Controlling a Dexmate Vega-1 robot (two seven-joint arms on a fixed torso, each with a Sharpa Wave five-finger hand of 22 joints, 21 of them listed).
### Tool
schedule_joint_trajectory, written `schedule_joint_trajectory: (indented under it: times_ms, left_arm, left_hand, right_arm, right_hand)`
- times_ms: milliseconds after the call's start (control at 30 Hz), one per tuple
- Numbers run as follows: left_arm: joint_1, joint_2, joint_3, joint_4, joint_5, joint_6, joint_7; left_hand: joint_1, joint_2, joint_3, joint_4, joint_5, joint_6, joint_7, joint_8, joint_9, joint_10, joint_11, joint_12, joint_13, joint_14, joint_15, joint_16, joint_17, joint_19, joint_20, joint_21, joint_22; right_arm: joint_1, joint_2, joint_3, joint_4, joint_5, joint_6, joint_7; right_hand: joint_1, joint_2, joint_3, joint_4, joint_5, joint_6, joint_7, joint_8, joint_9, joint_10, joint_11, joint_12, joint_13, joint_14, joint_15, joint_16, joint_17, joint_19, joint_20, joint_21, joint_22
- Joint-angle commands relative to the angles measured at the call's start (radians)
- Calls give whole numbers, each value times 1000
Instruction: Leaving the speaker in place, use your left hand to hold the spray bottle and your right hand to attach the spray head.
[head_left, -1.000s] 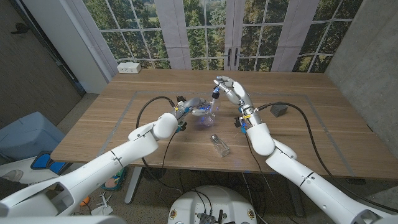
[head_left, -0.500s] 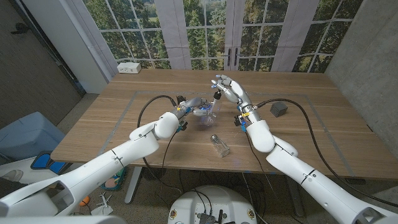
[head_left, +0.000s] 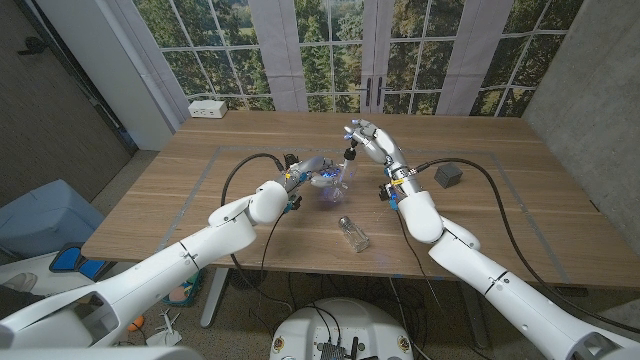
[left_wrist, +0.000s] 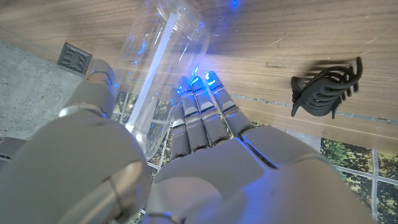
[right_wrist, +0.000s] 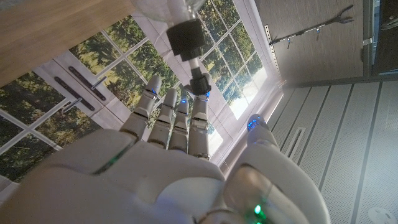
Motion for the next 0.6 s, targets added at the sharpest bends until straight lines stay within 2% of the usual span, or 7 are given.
schedule_joint_trajectory:
  times_ms: [33,167,400,533,600]
  left_arm:
    - [6,-3,-5,-1,-1,-9,6]
    - [8,-5,-7,0,-3,-14,10]
    - [8,-8,-10,1,-8,-18,11]
    - [8,-9,-10,3,-9,-20,11]
    - [8,-10,-10,3,-11,-20,10]
  left_hand:
    - [235,233,78,73,5,267,-75,1,4,146,-147,8,3,4,-157,-2,2,-1,0,9,1]
    - [235,233,78,73,6,267,-75,0,4,147,-149,8,3,5,-156,-2,2,-1,1,10,1]
    - [236,233,77,73,5,268,-76,-1,5,147,-150,7,3,6,-157,-2,2,0,0,11,0]
    - [236,233,77,74,6,267,-75,-2,5,148,-148,8,3,6,-156,-2,2,-1,0,12,0]
    - [236,234,77,74,6,267,-75,-2,5,148,-148,7,3,7,-157,-1,2,0,0,13,0]
  right_arm:
    - [-16,13,20,7,8,-18,-61]
    - [-22,15,26,9,5,-24,-82]
    - [-38,20,36,12,0,-30,-124]
    - [-46,19,40,12,-6,-28,-142]
    - [-49,19,41,16,-9,-18,-153]
  right_hand:
    - [-2,2,9,-1,-2,9,8,3,5,5,8,10,3,9,0,5,4,3,1,4,2]
    - [-3,2,10,-1,-2,20,14,7,7,9,9,13,3,14,2,7,4,5,2,3,1]
    - [-10,3,10,0,-5,72,37,29,17,34,20,26,3,33,4,17,6,16,7,3,1]
    - [-16,3,9,2,-8,111,49,46,25,51,25,32,3,45,6,23,8,24,9,4,1]
    - [-21,2,9,2,-11,149,52,66,34,68,27,38,3,53,8,27,8,24,9,2,2]
